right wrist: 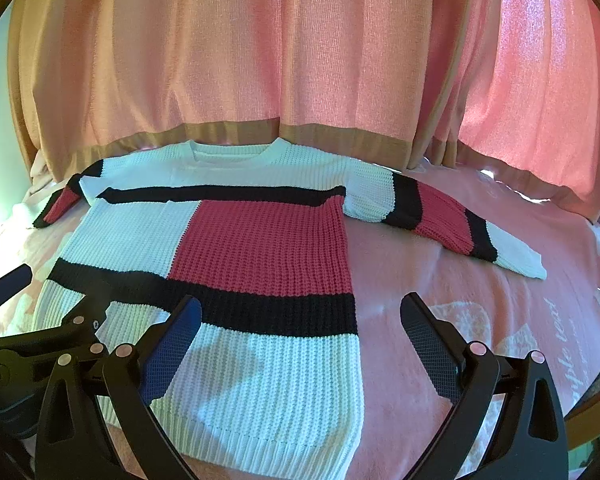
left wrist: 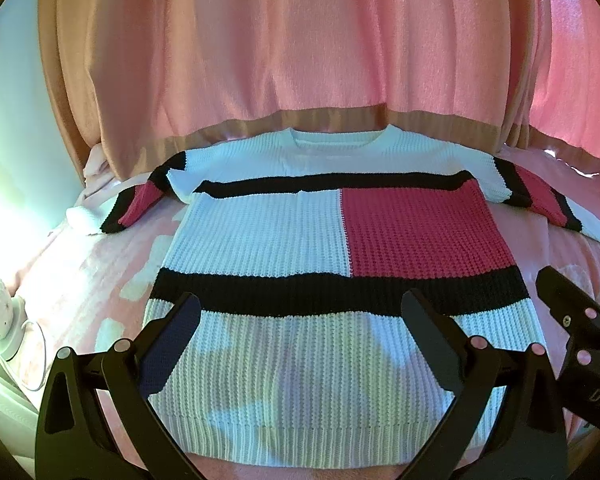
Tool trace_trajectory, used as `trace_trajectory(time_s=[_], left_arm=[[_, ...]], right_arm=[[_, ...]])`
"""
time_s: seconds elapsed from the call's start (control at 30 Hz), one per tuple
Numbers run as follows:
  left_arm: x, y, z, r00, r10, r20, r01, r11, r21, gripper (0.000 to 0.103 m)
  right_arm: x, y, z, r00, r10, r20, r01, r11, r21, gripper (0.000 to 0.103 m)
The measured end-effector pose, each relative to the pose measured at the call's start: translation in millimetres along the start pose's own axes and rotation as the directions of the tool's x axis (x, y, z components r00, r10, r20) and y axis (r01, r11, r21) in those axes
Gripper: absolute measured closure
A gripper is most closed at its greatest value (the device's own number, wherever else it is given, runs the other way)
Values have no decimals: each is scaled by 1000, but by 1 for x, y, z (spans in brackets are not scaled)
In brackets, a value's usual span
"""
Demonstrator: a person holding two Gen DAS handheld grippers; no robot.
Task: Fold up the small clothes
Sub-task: 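Move the right gripper to the sweater sleeve cuff and close on it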
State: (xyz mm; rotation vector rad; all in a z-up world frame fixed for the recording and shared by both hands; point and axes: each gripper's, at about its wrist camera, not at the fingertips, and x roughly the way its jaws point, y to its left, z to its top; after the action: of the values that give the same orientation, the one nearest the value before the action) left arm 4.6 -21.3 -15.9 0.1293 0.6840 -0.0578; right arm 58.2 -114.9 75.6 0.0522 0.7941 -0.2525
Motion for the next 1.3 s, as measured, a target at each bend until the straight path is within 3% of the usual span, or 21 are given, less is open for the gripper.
trace_trajectory(time_s=[0.3, 0.47, 0.53, 0.57, 0.67, 0.8, 0.9, 1.0, 1.2, 1.3], left_arm=[[2, -1, 0, 1000, 0, -7, 1, 1000, 4, 5], [11, -3, 4, 999, 4, -36, -5, 1000, -7, 5], [14, -6, 15, 999, -2, -48, 3, 1000, 11, 5], [16, -6, 21, 998, -9, -55, 10, 1000, 20, 5], [19, -8, 46, 999, -32, -35, 33, 999, 32, 5], [26, -16, 62, 999, 15, 46, -19, 995, 100, 5], [36, -14, 55, 999, 41, 32, -44, 995, 90, 5], [46, -9, 50, 999, 43, -25, -42, 997, 61, 5], [38, -4, 49, 998, 61, -9, -60, 998, 25, 5], [35, -7, 51, 999, 47, -2, -47, 999, 13, 5]], right_arm=[[5, -4, -2, 1000, -5, -9, 6, 1000, 11, 5], [17, -28, 8, 999, -43, -15, 43, 999, 30, 5], [24, -55, 27, 996, -84, -15, 85, 996, 32, 5], [29, -72, 40, 998, -60, 19, 59, 998, 28, 5], [40, -145, 85, 991, -132, 37, 127, 986, 110, 5], [35, -208, 109, 954, -287, 83, 267, 944, 193, 5], [27, -197, 95, 967, -240, 83, 220, 956, 196, 5], [27, -154, 73, 993, -106, 54, 97, 986, 139, 5], [37, -89, 42, 999, 37, -15, -36, 998, 54, 5], [41, -71, 35, 998, 59, -30, -58, 998, 25, 5]])
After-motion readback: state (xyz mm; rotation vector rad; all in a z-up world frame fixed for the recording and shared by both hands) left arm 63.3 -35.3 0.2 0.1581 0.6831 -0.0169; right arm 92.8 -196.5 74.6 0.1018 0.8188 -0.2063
